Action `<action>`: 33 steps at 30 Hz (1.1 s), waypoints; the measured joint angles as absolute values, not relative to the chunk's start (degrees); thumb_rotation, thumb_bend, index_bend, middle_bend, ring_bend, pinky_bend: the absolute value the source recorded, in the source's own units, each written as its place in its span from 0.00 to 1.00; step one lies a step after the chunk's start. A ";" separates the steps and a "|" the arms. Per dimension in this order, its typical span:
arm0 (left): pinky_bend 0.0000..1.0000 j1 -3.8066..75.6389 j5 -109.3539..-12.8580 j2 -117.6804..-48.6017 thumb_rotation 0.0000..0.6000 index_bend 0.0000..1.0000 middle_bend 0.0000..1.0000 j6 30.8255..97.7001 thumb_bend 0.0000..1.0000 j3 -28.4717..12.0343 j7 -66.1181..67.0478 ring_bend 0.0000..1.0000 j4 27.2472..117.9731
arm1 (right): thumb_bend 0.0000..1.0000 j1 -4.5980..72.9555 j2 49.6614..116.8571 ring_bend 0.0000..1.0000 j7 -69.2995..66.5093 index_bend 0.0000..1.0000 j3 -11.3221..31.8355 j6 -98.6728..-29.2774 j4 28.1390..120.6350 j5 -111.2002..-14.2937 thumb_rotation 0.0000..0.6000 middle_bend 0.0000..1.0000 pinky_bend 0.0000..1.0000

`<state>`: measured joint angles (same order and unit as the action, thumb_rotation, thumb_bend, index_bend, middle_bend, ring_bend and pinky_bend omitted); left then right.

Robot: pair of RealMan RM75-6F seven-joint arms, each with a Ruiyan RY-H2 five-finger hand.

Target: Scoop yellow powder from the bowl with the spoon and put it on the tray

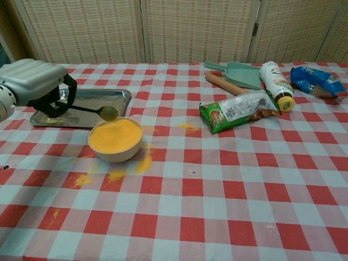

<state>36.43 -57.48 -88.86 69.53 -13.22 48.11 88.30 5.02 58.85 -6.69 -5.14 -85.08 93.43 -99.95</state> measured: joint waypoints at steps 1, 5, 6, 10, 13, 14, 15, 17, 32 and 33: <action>1.00 36.75 -57.24 -88.86 1.00 0.93 1.00 69.27 0.77 -13.78 47.34 1.00 87.34 | 0.09 5.03 58.91 0.00 -6.52 0.00 -5.04 -85.01 93.42 -99.75 1.00 0.00 0.00; 1.00 38.23 -56.35 -89.40 1.00 0.93 1.00 67.75 0.77 -16.02 43.94 1.00 82.59 | 0.09 5.13 59.36 0.00 -5.47 0.00 -4.69 -84.28 93.45 -98.77 1.00 0.00 0.00; 1.00 38.68 -56.15 -89.67 1.00 0.93 1.00 67.25 0.77 -16.50 43.16 1.00 81.18 | 0.09 5.20 59.47 0.00 -5.22 0.00 -4.58 -84.01 93.46 -98.45 1.00 0.00 0.00; 1.00 41.13 -55.61 -91.91 1.00 0.93 1.00 64.66 0.76 -17.98 40.19 1.00 72.88 | 0.09 5.41 59.91 0.00 -4.14 0.00 -4.12 -83.10 93.47 -97.12 1.00 0.00 0.00; 1.00 43.03 -55.65 -94.44 1.00 0.93 1.00 62.45 0.75 -18.27 38.38 1.00 65.21 | 0.09 5.53 60.31 0.00 -3.23 0.00 -3.76 -82.41 93.46 -96.09 1.00 0.00 0.00; 1.00 43.59 -55.71 -95.34 1.00 0.93 1.00 61.74 0.75 -18.27 37.80 1.00 62.66 | 0.09 5.59 60.41 0.00 -3.02 0.00 -3.67 -82.15 93.45 -95.80 1.00 0.00 0.00; 1.00 44.15 -55.78 -96.28 1.00 0.93 1.00 60.99 0.75 -18.26 37.18 1.00 60.04 | 0.09 5.68 60.55 0.00 -2.76 0.00 -3.55 -81.79 93.42 -95.41 1.00 0.00 0.00; 1.00 45.39 -55.97 -98.63 1.00 0.93 1.00 59.08 0.73 -18.20 35.44 1.00 53.78 | 0.09 5.83 60.76 0.00 -2.40 0.00 -3.38 -81.22 93.35 -94.81 1.00 0.00 0.00; 1.00 48.71 -58.62 -107.54 1.00 0.33 1.00 50.91 0.54 -17.07 25.10 1.00 36.67 | 0.09 6.08 61.35 0.00 -1.13 0.00 -3.18 -80.58 93.52 -94.31 1.00 0.00 0.00; 1.00 48.60 -58.52 -107.39 1.00 0.28 1.00 50.83 0.51 -17.08 25.33 1.00 37.14 | 0.09 6.06 61.32 0.00 -1.17 0.00 -3.21 -80.65 93.54 -94.39 1.00 0.00 0.00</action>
